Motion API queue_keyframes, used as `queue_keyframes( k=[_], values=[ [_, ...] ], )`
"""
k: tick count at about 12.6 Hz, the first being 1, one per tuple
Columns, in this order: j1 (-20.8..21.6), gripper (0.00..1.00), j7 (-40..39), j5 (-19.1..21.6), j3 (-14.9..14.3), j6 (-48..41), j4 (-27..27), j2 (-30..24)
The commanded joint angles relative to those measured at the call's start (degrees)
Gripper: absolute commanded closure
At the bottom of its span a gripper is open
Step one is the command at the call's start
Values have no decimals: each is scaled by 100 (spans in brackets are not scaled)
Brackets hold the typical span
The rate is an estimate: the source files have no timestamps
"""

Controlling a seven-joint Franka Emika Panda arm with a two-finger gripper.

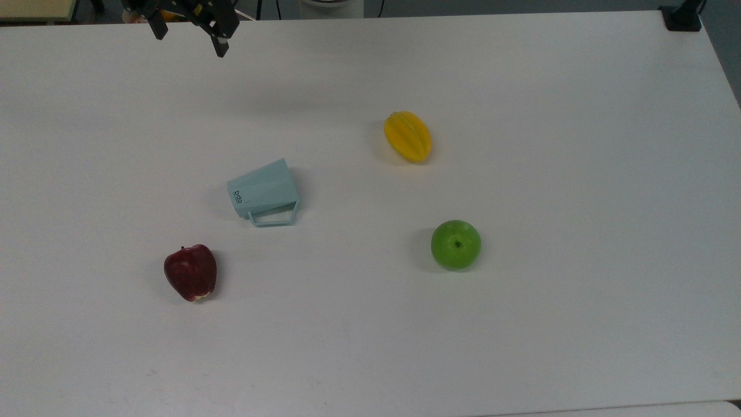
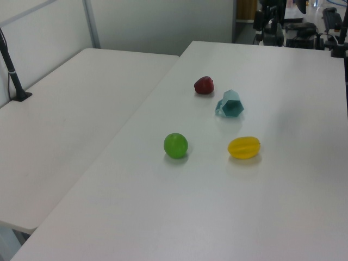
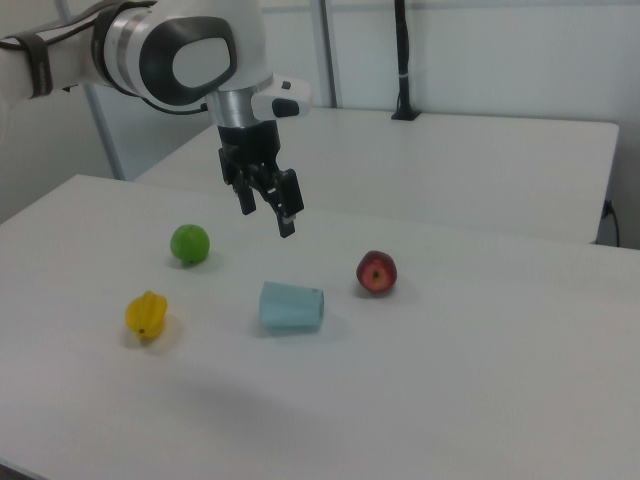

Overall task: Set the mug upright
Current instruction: 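Lower the open gripper onto the rim of the tipped light blue mug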

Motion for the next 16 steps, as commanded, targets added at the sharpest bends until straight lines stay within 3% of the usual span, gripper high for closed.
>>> queue_keyframes(
  k=[1, 11, 16],
  values=[
    [28, 0, -85, 52, 62, -62, -70, -22],
    [178, 0, -146, -221, 62, 17, -79, 145],
    [880, 0, -103, -1019, 62, 395, -105, 759]
  ],
)
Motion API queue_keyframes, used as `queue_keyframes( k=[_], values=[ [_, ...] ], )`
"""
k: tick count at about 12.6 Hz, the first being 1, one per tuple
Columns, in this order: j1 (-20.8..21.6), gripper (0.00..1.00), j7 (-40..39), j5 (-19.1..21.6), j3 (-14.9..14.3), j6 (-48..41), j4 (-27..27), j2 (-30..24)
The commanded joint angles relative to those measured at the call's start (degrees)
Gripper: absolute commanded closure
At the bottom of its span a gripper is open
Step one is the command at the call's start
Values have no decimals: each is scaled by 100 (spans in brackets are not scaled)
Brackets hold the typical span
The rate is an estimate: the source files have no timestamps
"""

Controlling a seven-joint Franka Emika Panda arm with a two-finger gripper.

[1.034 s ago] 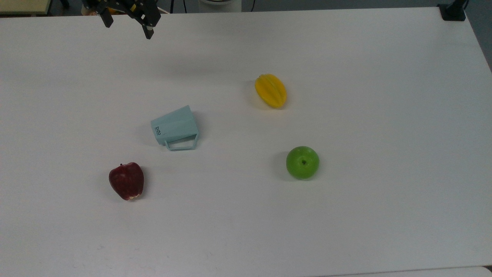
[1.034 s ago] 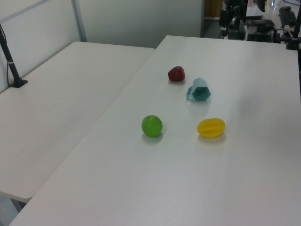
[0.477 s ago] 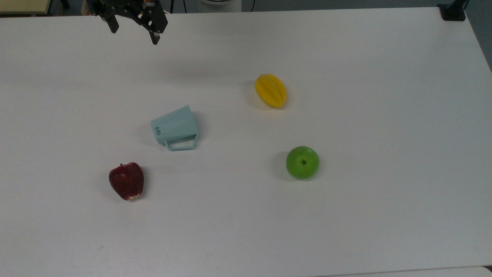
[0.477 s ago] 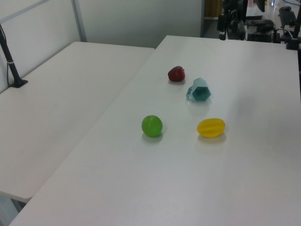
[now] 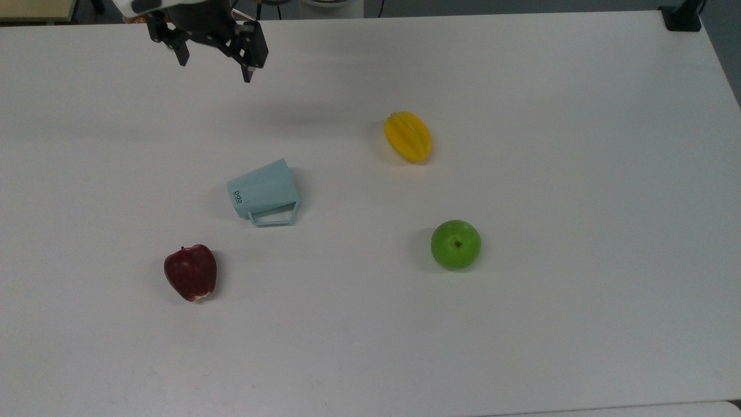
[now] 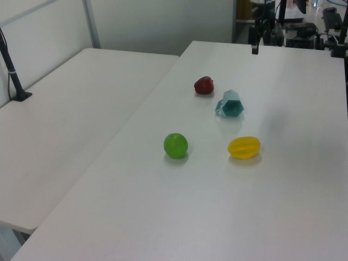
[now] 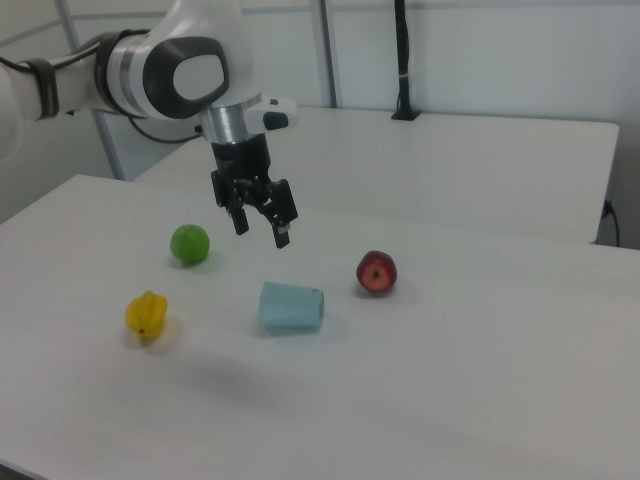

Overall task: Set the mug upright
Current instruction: 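Lower the open gripper onto the rim of the tipped light blue mug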

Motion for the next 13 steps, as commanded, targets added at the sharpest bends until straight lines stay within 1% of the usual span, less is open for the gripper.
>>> queue_keyframes(
  k=[1, 3, 5, 6, 9, 11, 13],
  values=[
    [676, 0, 21, -735, -37, 440, -88, 569],
    [941, 0, 301, -1149, -37, 712, -88, 956],
    [1248, 0, 1142, -1711, -37, 1221, -184, 1395],
    [1363, 0, 1416, -1957, -37, 1398, -263, 1554],
    [1434, 0, 1524, -2249, -37, 1514, -342, 1661],
    [1426, 14, 1524, -2355, -37, 1654, -351, 1678],
    [1426, 42, 1524, -2609, -37, 1663, -351, 1766]
  ],
)
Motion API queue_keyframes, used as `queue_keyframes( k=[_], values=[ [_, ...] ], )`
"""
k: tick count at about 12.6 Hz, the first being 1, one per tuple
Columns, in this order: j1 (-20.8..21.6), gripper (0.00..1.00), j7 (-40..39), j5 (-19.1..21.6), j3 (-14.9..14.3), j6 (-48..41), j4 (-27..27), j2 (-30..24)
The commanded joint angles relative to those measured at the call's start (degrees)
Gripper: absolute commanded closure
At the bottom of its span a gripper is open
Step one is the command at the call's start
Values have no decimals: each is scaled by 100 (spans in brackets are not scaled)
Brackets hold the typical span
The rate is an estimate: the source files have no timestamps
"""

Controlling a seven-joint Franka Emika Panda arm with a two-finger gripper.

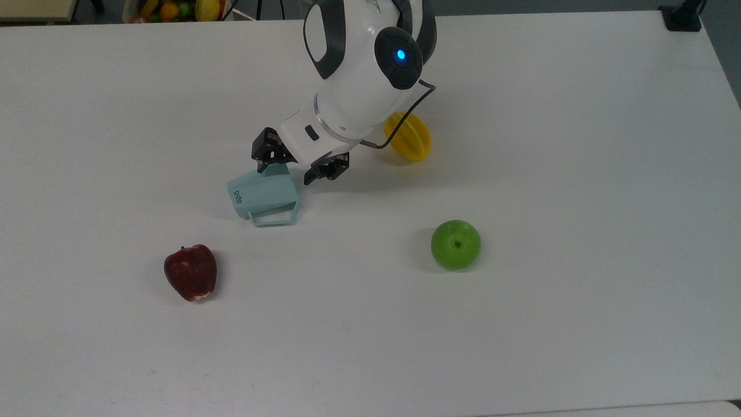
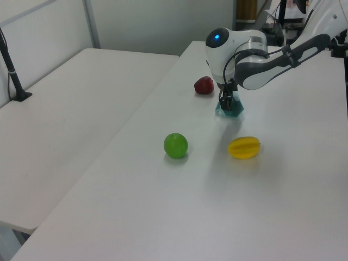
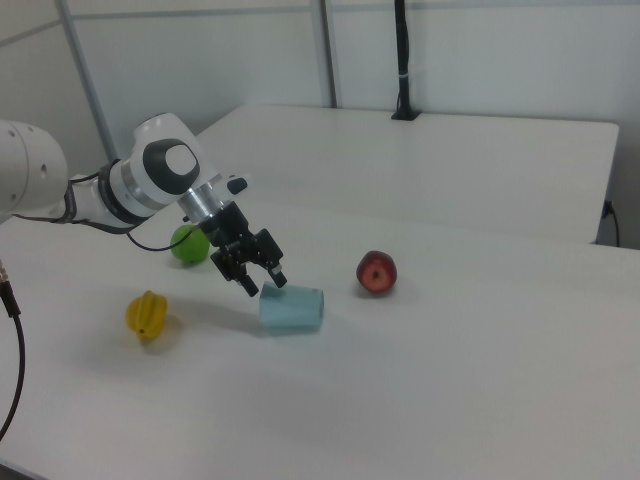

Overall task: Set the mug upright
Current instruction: 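Grip the mug rim and lift, rotating the mug upright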

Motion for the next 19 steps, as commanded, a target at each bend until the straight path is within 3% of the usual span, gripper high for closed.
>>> queue_keyframes(
  k=[1, 4, 8, 12, 13, 14, 17, 19],
  values=[
    [42, 58, 58, -352, -59, 187, -211, -75],
    [42, 100, 49, -449, -51, 187, -247, -84],
    [-168, 100, -12, -117, -68, 187, -220, -460],
    [-581, 100, -1826, 1690, -165, -49, -185, -1084],
    [-661, 100, -2476, 2270, -182, -625, -55, -1086],
    [-688, 100, -2830, 2510, -235, -1092, 77, -1042],
    [-828, 100, -3605, 2846, -332, -2042, 236, -972],
    [-846, 100, -3861, 2777, -332, -2674, 446, -788]
  ],
)
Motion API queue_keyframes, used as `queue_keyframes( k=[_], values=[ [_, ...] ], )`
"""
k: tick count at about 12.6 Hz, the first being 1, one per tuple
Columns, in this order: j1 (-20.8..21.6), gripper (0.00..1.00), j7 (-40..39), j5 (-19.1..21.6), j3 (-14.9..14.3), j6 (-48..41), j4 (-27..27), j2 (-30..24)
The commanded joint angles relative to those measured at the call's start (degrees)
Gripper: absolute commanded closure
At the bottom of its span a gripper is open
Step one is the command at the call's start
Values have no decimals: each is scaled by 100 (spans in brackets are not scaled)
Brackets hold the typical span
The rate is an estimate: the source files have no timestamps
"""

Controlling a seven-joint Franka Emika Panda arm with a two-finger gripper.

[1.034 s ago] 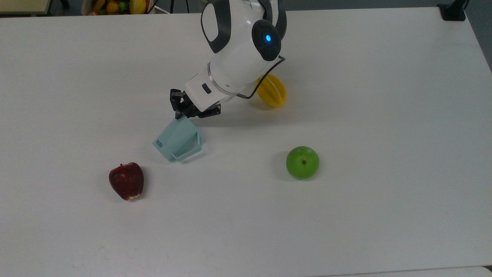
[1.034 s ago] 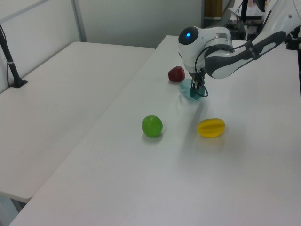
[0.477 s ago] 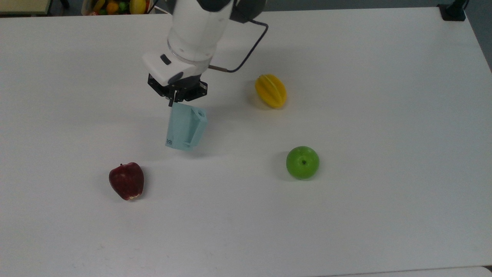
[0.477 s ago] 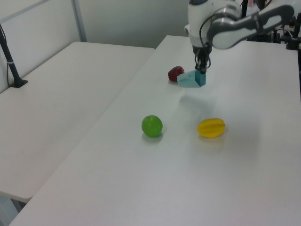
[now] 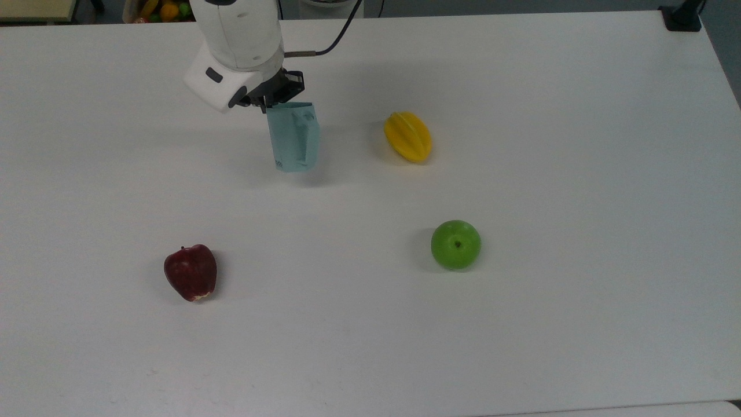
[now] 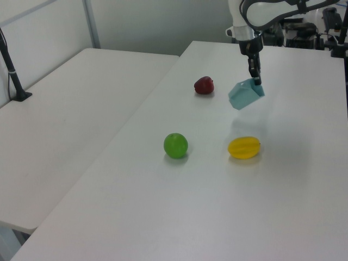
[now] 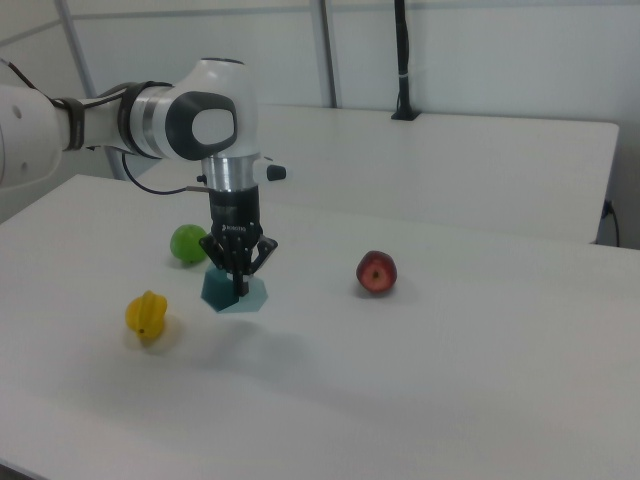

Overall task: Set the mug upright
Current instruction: 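Lower the upright mug onto the table and open the gripper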

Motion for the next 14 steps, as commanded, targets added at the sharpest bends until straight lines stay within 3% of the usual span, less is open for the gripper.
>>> queue_keyframes(
  k=[1, 8, 11, 14],
  values=[
    [-26, 100, -582, 38, -33, -1075, 372, 331],
    [9, 100, -1610, -806, 19, -2535, 426, 498],
    [184, 100, -1472, -1140, 19, -2993, 558, 972],
    [194, 100, -1007, -1158, 28, -2854, 549, 1096]
  ],
)
